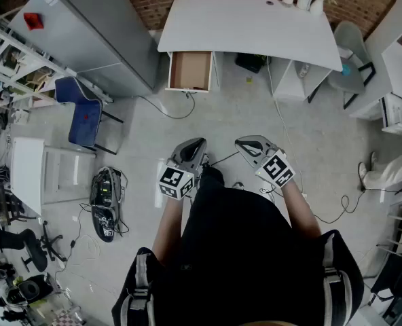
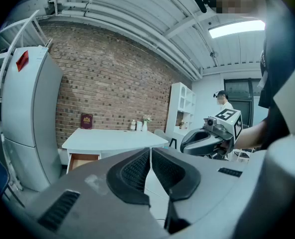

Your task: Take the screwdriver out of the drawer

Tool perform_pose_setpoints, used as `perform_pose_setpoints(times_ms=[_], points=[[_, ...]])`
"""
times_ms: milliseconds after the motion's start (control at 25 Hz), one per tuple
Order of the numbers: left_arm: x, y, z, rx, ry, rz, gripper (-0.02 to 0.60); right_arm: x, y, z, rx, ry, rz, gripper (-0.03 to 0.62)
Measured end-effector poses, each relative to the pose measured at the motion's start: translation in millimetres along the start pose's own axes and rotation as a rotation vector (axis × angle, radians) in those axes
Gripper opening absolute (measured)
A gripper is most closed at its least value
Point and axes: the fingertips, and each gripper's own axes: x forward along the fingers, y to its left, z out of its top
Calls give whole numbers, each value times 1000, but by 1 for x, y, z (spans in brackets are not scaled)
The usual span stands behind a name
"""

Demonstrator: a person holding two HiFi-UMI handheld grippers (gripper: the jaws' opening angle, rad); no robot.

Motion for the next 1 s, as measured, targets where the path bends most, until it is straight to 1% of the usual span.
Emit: perform_pose_setpoints(times_ms=[320, 640, 1000], points=[[13, 7, -2, -8, 5, -6, 24, 9, -9, -6, -4, 17, 5, 55], [17, 29, 0, -25, 2, -8, 25, 27, -19, -2, -1, 27, 2, 55], [28, 74, 9, -36, 9, -25, 25, 63, -39, 8, -2, 51, -7, 55]])
